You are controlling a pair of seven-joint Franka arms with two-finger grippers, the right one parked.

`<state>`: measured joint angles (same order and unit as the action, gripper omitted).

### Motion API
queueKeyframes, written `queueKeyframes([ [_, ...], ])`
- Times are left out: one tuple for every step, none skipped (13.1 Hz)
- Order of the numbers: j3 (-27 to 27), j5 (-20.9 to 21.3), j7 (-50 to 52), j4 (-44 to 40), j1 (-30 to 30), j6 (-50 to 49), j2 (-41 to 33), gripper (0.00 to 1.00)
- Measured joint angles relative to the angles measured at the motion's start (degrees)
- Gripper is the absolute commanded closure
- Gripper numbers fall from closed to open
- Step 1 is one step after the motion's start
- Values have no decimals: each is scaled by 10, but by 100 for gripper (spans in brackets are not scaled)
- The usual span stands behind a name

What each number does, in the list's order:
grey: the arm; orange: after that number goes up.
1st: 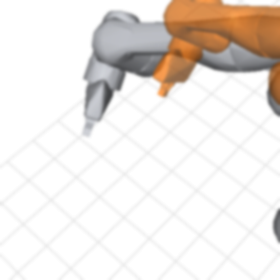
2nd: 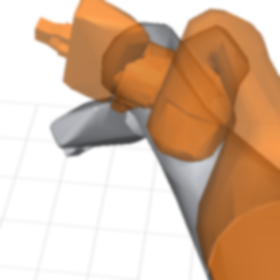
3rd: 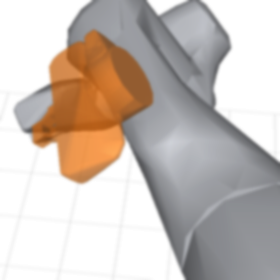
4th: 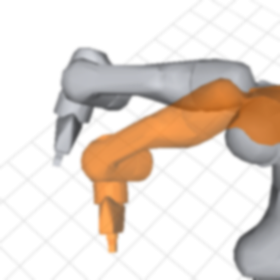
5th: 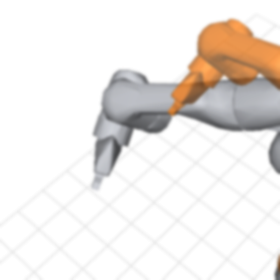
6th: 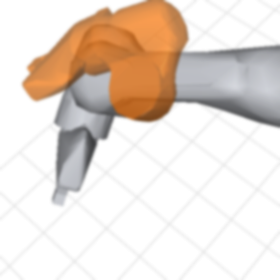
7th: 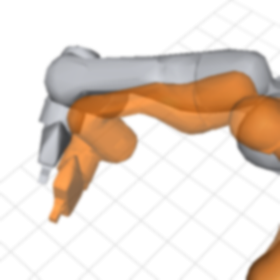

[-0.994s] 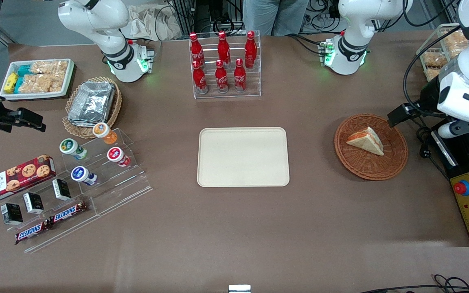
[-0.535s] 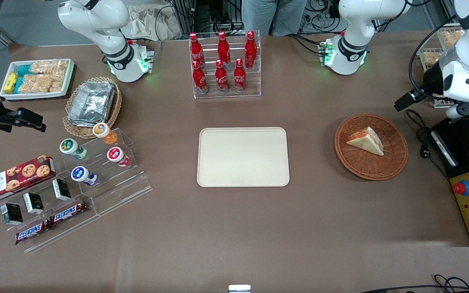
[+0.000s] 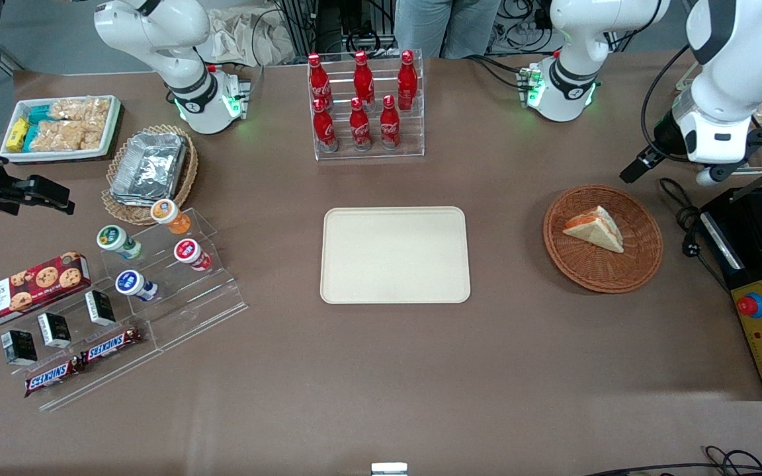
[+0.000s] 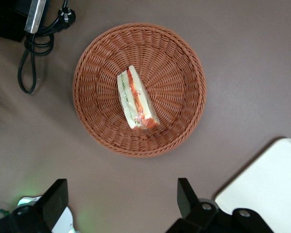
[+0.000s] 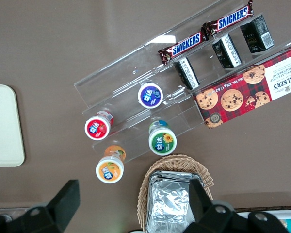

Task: Place sandwich from basket to tray
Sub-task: 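Raise the left gripper and move it above the wicker basket, then lower the open left gripper onto the sandwich and close it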

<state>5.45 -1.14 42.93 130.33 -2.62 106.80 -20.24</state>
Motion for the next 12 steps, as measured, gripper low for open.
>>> queueKeyframes([
  [0, 0, 5, 17, -3, 20, 0, 0],
  [0, 0, 10, 35, -7, 42, 0, 0],
  [-1, 0, 15, 55, -12, 66, 1, 0],
  [-1, 0, 20, 75, -17, 92, 1, 0],
  [-1, 0, 25, 97, -21, 120, 2, 0],
  [-1, 0, 32, 119, -23, 149, 4, 0],
  [-1, 0, 40, 141, -23, 181, 8, 0],
  [-1, 0, 49, 160, -23, 210, 16, 0],
  [-1, 0, 57, 173, -23, 235, 28, 0],
  [-1, 0, 64, 178, -23, 254, 43, 0],
  [-1, 0, 68, 180, -23, 272, 59, 0],
  [-1, 0, 72, 180, -23, 288, 75, 0],
])
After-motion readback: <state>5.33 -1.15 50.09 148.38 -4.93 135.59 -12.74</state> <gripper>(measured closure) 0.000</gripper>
